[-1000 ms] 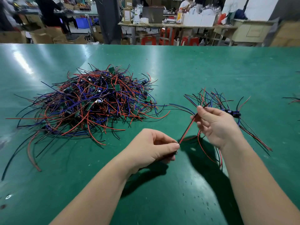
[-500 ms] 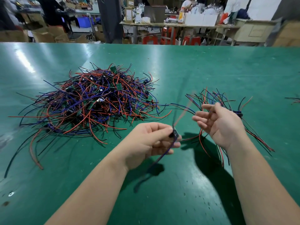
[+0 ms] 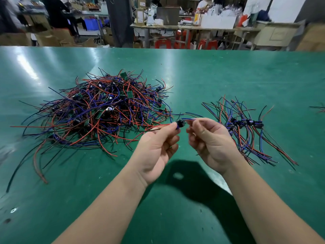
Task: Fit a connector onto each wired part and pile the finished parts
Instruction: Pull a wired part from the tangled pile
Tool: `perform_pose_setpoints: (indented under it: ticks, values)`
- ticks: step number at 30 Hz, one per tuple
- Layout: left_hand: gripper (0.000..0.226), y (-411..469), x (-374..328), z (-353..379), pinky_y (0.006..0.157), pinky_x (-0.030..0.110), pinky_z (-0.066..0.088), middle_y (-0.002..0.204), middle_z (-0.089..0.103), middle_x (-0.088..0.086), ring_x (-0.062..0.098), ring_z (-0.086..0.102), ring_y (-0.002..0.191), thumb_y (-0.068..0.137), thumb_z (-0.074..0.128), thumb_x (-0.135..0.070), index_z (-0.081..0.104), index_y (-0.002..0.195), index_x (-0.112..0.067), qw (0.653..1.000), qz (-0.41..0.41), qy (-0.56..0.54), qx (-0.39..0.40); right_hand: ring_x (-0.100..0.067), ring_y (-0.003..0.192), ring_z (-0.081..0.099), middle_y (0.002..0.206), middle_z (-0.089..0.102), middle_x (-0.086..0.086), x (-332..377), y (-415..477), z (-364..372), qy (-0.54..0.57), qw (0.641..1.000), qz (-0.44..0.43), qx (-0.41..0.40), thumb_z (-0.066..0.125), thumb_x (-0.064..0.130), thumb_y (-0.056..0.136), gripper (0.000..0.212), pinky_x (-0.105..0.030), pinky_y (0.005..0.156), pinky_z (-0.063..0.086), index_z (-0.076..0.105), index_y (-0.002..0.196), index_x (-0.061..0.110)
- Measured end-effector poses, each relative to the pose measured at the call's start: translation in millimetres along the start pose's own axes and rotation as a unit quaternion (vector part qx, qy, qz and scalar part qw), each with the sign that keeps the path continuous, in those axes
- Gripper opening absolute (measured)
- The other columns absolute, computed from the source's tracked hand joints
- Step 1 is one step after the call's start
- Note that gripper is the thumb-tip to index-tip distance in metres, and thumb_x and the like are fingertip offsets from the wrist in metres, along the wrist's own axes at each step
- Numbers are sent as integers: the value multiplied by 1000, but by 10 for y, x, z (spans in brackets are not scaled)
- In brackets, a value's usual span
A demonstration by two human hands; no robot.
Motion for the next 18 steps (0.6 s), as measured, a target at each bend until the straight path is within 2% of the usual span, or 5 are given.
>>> perform_pose_setpoints:
  ticks: [6,9,13,15,18]
  values:
    - [10,-32,65,69,57,15,47,66,67,-1,5,56,56,55,76,-26,72,59,-17,998,45,37,35,-5,54,60,64,68,1,29,17,-37,10,999,-6,-40,63,17,69,13,-14,53,49,76,67,16]
    - [22,-46,85,67,64,19,46,69,68,0,7,58,62,53,80,-23,69,71,-14,990,86,96,56,-6,58,64,67,70,-1,32,12,-28,17,1000,3,-22,63,16,70,14,-16,55,51,77,70,15]
    - [34,-106,73,89,74,17,50,87,72,-7,4,63,77,69,71,8,66,93,-16,939,175,260,144,-6,45,55,60,62,0,143,6,-83,92,995,14,-18,66,18,69,10,-14,42,47,75,66,14]
    - [36,-101,75,72,78,18,51,87,72,-6,7,64,80,76,63,10,67,95,-21,918,206,318,116,-5,44,51,60,60,0,204,2,-125,164,986,29,22,78,19,61,12,-14,39,44,74,69,11]
    - [13,-74,78,68,70,20,54,79,73,0,9,66,70,84,67,-5,68,92,-15,945,165,275,68,-6,45,51,61,59,-1,236,-16,-176,127,989,15,76,86,17,54,23,-14,39,42,73,73,11]
Point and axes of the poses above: each hand's wrist, its own y-axis towards the middle knuckle, its own z-axis out of the palm, x = y × z, the point moved 3 cm from there along y, towards the middle knuckle
